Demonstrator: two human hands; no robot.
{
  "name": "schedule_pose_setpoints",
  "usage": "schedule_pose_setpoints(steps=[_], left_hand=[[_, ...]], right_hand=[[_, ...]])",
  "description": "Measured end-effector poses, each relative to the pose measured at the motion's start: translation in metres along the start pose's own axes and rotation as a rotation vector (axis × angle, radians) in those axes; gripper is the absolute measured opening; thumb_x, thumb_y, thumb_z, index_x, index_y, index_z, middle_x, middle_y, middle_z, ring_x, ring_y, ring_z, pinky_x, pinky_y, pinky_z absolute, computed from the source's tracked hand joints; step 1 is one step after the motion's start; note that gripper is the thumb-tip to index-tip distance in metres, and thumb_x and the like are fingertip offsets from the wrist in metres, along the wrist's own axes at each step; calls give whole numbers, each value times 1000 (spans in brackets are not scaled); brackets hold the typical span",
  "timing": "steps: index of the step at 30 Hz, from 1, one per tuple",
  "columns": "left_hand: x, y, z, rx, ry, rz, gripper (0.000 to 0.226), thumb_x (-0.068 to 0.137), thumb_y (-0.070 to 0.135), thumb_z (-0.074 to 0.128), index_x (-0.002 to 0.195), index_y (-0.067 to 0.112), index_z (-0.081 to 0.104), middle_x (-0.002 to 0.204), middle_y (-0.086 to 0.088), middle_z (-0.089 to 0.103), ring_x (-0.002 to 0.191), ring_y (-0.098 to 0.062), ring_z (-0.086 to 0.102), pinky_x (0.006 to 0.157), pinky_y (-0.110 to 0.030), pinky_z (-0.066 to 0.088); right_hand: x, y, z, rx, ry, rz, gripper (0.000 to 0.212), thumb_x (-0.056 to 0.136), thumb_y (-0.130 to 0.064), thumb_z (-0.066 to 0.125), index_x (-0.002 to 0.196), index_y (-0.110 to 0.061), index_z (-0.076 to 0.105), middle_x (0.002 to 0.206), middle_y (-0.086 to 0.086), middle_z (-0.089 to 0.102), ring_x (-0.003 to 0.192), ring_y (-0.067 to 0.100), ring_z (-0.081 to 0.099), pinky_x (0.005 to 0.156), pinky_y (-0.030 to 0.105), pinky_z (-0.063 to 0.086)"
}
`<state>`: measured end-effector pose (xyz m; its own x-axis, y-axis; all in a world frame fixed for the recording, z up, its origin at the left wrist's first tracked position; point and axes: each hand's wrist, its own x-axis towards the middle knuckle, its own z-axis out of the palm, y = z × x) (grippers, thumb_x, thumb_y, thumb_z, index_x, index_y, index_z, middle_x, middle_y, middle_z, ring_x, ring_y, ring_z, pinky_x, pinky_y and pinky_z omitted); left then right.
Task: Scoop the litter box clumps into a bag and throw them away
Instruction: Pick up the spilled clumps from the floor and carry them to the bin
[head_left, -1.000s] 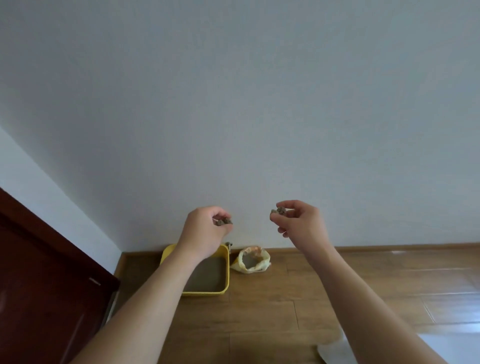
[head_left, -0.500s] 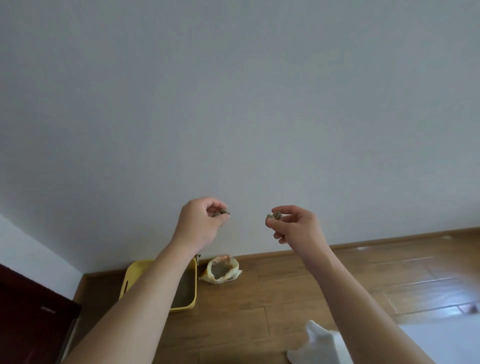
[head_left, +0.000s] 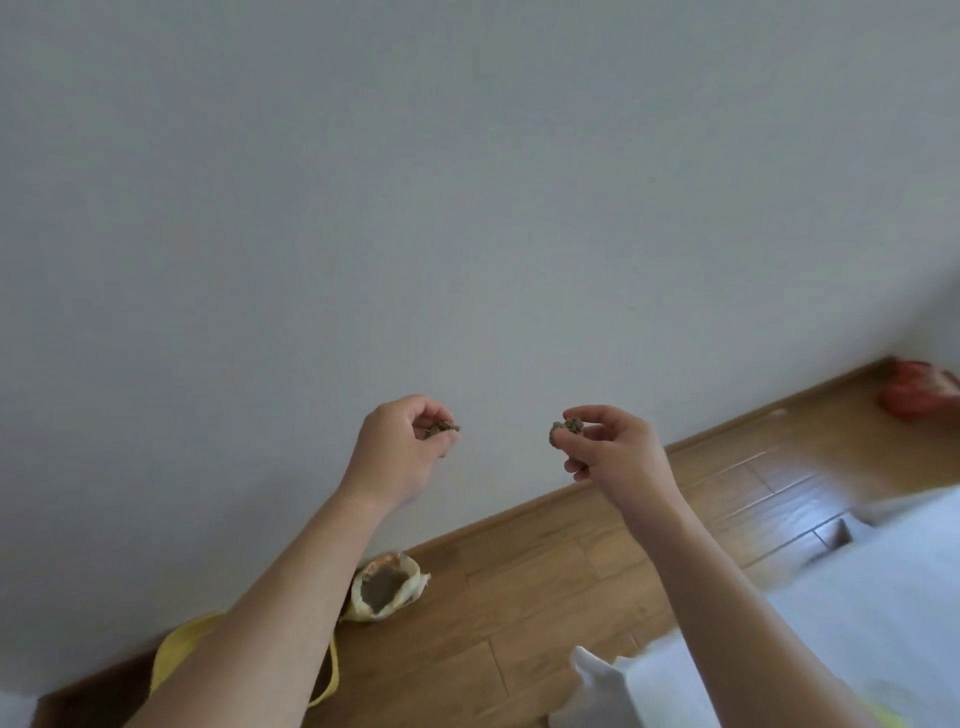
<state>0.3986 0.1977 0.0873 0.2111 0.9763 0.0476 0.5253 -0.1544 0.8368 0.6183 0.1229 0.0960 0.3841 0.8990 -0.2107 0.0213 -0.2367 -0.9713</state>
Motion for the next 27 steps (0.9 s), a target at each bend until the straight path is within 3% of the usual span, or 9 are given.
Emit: schedule_pose_setpoints(steps=[5,9,13,15,22,27], left_hand=[[61,2,12,-76,-126,85,22,80,7,76,77,28,67,71,4,68,62,-12,61,65,-29,53],[98,9,23,-107,-262,164,23,80,6,75,76,27,67,71,3,68,61,-11,60,65,-27,51],[121,16,31,-109,-365,234,21,81,7,76,77,26,67,73,4,69,63,-8,61,63,-18,47],[125,19,35,-113,-413,256,20,82,8,75,79,26,67,76,4,70,66,-7,63,63,-14,47],[127,39,80,-140,-581,283,14,85,10,73,84,24,69,80,1,71,71,-12,66,68,-23,52],[124,73,131,-113,-652,353,12,87,11,70,92,22,70,80,3,70,70,-9,64,68,-20,50]], right_hand=[[17,-7,-2,28,186,10,20,82,-12,79,99,-16,71,78,5,70,55,13,60,59,28,51],[22,-13,-3,41,358,20,18,81,-11,78,97,-17,72,90,20,72,57,14,60,57,25,51],[18,-18,3,59,454,27,19,83,-7,76,100,-12,71,94,25,71,62,20,60,64,34,51],[13,-17,4,83,504,30,20,83,-7,76,102,-11,71,93,24,71,62,19,61,63,31,52],[-9,-10,-19,88,651,-3,18,84,-8,75,100,-15,72,80,12,74,59,17,62,63,30,55],[-8,1,-70,95,717,-7,18,85,-8,74,101,-15,71,84,16,73,58,15,62,62,27,56]])
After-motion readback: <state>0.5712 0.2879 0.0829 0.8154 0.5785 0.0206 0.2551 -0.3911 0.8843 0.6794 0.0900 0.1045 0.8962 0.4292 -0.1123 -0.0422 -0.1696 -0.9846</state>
